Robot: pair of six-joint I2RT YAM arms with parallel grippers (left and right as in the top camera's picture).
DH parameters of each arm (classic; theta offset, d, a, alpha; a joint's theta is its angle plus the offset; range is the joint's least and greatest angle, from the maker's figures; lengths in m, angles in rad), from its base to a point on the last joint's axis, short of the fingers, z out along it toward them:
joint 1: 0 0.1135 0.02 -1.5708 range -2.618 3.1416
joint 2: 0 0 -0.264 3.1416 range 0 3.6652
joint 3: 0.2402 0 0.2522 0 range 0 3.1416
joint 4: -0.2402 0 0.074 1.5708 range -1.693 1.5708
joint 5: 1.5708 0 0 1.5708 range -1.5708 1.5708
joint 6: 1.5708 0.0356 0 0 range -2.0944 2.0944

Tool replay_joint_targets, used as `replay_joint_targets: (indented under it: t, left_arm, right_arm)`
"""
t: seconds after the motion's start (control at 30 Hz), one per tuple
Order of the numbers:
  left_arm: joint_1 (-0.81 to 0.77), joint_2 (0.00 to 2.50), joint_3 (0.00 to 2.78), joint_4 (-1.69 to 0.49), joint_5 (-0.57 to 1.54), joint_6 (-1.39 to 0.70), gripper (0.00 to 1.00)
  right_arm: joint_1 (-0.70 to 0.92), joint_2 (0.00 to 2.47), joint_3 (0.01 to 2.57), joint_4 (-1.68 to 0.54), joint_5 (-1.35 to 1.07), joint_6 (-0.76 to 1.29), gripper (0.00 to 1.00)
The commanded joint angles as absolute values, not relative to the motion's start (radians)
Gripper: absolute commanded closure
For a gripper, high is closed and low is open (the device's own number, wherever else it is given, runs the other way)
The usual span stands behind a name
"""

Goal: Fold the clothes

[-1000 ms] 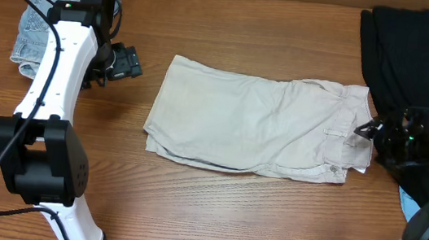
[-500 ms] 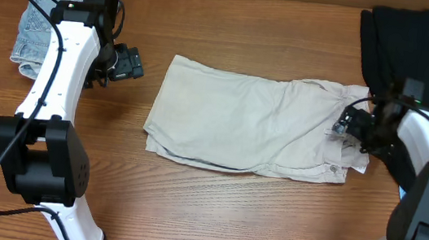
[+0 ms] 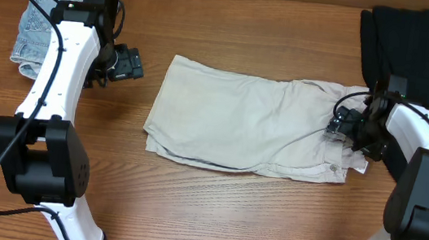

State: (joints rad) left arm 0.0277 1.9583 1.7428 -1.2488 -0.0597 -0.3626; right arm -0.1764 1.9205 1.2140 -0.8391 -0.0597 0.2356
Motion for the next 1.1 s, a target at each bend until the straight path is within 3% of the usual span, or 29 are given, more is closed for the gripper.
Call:
replay_joint_targets:
  t: [0.0, 0.1, 0.4, 0.7, 1.07]
  left_arm:
    - [0.025, 1.956, 1.766, -1.246, -0.054, -0.344, 0.0]
    - [0.025, 1.956, 1.765, -1.24, -0.054, -0.344, 0.0]
    - [0.024, 1.956, 1.762, -1.241, -0.054, -0.344, 0.0]
    - [0.024, 1.956, 1.762, -1.241, -0.055, -0.344, 0.0]
    - [0.026, 1.956, 1.762, -1.241, -0.054, -0.344, 0.0]
  right_arm:
    - [-0.166, 2.024, 1.184, -0.834, -0.124, 0.267, 0.0]
    - [-0.13, 2.037, 1.184, -0.827, -0.213, 0.266, 0.08]
    - [-0.068, 2.039, 1.184, -0.726, -0.445, 0.268, 0.94]
    - [-0.12, 2.022, 1.199, -0.755, -0.473, 0.284, 0.96]
    - [-0.396, 1.834, 1.395, -1.061, -0.473, 0.104, 0.96]
